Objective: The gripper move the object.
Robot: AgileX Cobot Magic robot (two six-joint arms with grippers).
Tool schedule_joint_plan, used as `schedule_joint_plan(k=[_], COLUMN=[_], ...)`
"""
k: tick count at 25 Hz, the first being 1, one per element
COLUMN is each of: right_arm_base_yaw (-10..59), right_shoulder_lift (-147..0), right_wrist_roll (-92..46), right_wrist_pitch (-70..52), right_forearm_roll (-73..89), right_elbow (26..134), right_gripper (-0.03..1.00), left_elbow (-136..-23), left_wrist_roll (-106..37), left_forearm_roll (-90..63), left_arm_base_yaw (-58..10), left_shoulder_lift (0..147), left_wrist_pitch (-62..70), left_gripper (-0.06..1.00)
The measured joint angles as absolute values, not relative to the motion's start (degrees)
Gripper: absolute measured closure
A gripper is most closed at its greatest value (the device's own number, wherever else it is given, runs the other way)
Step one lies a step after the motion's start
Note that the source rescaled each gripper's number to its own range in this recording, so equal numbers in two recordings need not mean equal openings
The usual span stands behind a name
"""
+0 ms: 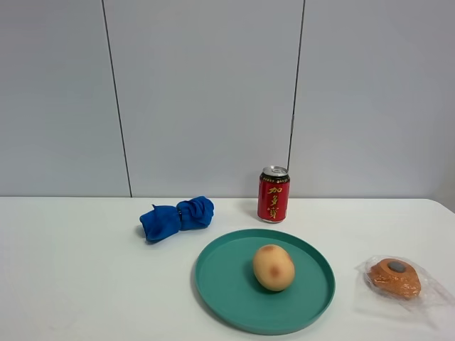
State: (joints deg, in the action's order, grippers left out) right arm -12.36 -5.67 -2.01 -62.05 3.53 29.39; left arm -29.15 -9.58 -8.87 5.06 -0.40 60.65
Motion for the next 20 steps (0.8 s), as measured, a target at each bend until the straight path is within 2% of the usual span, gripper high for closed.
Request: schedule_joint_plan(k=[6, 12, 20], right_arm_base_yaw=[-11.99, -6.65, -6.83], right_shoulder_lift=[-5.35, -5.27, 0.09], right_wrist_roll=[-1.46, -1.20, -0.80], right_wrist_pitch=[-61.02, -61.02, -60.96], right_forearm_roll=[3.44, 3.32, 3.15], right_elbow=[29.00, 29.00, 29.00], right_gripper=[0.08, 0.08, 0.08], left_elbow=[-29.15, -29.15, -29.15], left_wrist_roll=[-9.58, -9.58, -9.58], left_forearm_roll=[-8.87, -8.87, -8.87], left_arm_base_yaw=[5.06, 5.06, 5.06], left_shoulder_lift=[-0.40, -0.40, -0.40], left_wrist_pitch=[60.65, 60.65, 60.65], left_gripper=[-0.06, -0.06, -0.06])
